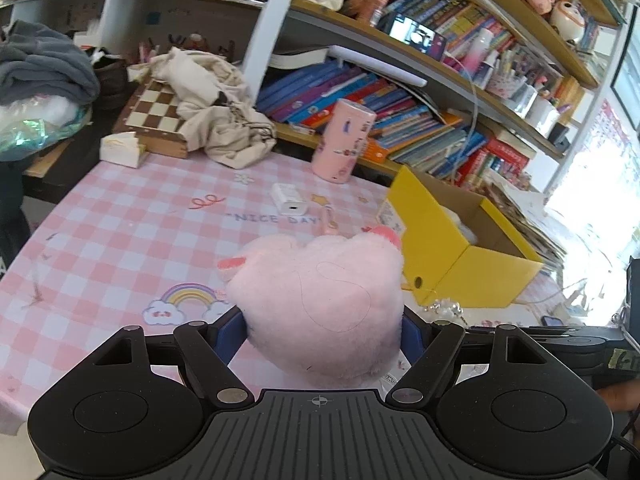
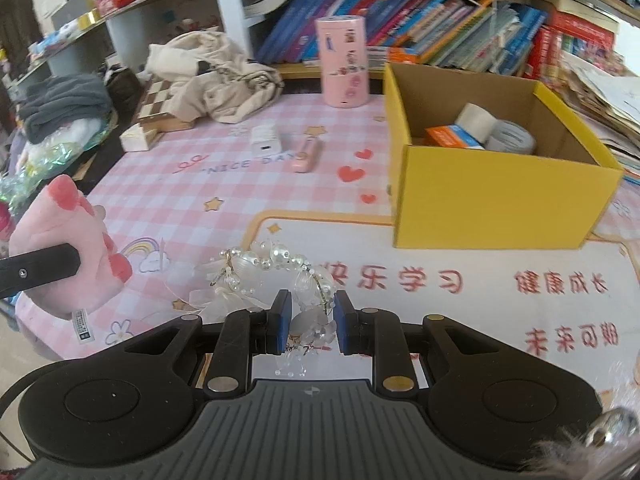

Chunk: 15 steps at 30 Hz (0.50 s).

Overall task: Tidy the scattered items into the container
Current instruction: 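Carry the pink plush in the left gripper to the yellow box while the right carries the clip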

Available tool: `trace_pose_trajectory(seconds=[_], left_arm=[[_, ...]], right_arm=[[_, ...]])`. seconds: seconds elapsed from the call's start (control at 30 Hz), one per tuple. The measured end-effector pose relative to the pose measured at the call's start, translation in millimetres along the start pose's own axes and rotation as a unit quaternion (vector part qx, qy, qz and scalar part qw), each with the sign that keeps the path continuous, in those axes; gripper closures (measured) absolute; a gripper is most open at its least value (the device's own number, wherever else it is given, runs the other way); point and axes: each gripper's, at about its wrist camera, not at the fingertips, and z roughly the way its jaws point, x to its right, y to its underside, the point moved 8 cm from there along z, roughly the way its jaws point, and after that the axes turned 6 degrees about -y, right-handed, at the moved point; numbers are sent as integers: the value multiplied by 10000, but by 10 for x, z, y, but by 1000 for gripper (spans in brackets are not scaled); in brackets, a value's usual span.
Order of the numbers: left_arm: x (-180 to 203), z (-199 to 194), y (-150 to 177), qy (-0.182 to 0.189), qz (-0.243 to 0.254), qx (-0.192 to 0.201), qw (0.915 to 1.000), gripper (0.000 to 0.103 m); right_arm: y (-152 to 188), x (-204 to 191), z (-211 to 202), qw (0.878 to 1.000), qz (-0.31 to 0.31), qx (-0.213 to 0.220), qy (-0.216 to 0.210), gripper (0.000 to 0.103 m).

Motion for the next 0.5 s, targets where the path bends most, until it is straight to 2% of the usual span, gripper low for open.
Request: trace_pose_trajectory(seconds=[0.5], left_arm=[[390,140,107,618,327,-255,9972,26]], right_arm=[[228,395,-335,9969,530,97,577,82]])
